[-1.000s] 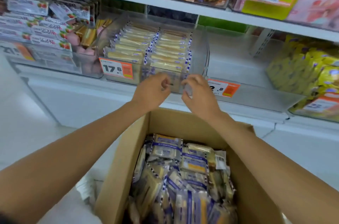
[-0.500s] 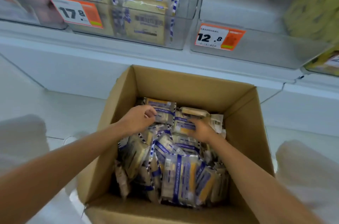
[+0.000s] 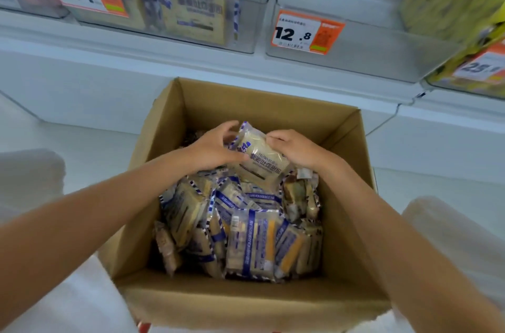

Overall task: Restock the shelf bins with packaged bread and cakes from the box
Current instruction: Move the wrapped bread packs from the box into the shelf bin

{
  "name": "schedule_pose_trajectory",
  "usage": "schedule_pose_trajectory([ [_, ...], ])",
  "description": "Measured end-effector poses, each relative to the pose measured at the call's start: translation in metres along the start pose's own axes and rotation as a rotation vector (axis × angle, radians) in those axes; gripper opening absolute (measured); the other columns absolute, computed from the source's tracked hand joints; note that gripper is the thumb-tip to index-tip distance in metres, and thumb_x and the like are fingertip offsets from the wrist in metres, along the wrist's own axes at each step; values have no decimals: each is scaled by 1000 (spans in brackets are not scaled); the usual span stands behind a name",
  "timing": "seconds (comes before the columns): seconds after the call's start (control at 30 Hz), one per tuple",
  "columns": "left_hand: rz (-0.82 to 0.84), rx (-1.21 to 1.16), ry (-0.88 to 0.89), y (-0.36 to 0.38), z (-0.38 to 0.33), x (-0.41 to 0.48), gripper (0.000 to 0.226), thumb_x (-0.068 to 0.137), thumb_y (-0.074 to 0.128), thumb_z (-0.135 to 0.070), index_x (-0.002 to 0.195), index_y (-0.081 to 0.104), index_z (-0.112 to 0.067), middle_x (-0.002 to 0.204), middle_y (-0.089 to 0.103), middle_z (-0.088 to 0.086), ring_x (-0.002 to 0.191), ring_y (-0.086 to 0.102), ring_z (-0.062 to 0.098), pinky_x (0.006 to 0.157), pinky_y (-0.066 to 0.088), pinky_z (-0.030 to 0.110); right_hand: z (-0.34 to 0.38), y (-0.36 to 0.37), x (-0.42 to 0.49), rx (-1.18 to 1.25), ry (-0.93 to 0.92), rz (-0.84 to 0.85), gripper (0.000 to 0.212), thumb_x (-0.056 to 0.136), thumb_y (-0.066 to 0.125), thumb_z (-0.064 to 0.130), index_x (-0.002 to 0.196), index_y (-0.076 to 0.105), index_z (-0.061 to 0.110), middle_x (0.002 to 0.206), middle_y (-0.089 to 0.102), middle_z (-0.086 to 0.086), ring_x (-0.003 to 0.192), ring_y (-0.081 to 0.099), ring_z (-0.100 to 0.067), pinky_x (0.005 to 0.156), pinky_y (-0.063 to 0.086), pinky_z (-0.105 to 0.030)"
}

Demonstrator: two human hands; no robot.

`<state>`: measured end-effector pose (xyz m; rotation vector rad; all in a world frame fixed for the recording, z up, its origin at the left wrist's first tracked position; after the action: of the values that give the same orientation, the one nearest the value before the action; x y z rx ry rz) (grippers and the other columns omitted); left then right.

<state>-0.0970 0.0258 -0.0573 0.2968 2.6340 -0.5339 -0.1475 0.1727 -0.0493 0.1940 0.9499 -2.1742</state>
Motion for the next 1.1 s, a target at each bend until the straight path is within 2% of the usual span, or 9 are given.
schedule_pose_trajectory([
  [0.1,5,-28,-41,1,-3,-1,35,81,78,-25,112,68,-12,108,72,6,98,68,22,87,55,36,7,-13,-17,133,-20,-88,26,104,42,27,106,67,18,97,69,6,85,63,-5,77,48,-24],
  [0.2,-111,-130,-104,-19,20,-2,21,86,74,-21,105,67,-13,105,72,9,99,68,25,90,53,40,-28,-20,-17,147,48,-218,28,103,45,20,125,61,17,121,64,0,108,60,-12,98,48,-32],
  [0.33,-181,-213,-175,-40,51,-6,23,90,70,-19,112,64,-17,106,72,5,95,69,22,78,57,37,-88,41,3,43,177,5,33,100,53,17,132,58,15,133,57,-1,120,56,-17,98,44,-28],
  [0.47,-217,-284,-211,-50,75,-7,34,89,69,-15,122,61,-15,111,72,5,102,70,24,94,54,44,-124,106,12,-71,311,295,61,100,53,28,153,27,16,158,28,-4,139,37,-24,110,35,-35],
  [0.63,-257,-311,-243,-54,82,-1,35,91,67,-17,124,57,-15,113,70,6,99,70,22,90,55,41,-122,93,12,-163,357,285,53,90,68,27,136,52,6,143,50,-13,128,49,-28,105,43,-38],
  [0.8,-311,-359,-246,-57,63,3,34,95,61,-15,126,49,-11,119,66,10,101,67,26,83,57,43,-74,6,-6,-86,184,-11,12,85,73,21,90,63,22,94,65,1,97,62,-22,78,47,-31],
  [0.93,-246,-564,-303,-47,45,-10,26,100,53,-26,124,51,-16,119,68,13,101,68,28,88,56,49,-1,-53,-34,157,-88,-433,16,87,69,13,99,64,22,106,70,6,100,64,-9,89,49,-25],
  [1.03,5,-869,-286,-26,20,-19,51,93,49,-56,125,59,-16,120,68,18,110,65,34,99,48,54,56,-20,-43,-91,-256,-352,35,91,65,12,123,62,25,134,57,11,123,46,1,102,27,-3],
  [1.1,74,-829,-218,-21,7,-21,56,86,58,-55,126,59,-16,121,68,18,112,65,33,100,49,53,68,11,-37,-139,-299,-222,43,92,62,11,132,57,27,147,43,13,137,32,-1,114,17,-14],
])
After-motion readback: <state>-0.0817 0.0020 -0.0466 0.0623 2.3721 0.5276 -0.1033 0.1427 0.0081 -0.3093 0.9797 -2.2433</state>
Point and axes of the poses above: each hand's wrist, its own x-axis towards the middle knuckle, its own y-axis out of the palm, z = x × y, the point moved 9 cm from there along x, towards the middle knuckle
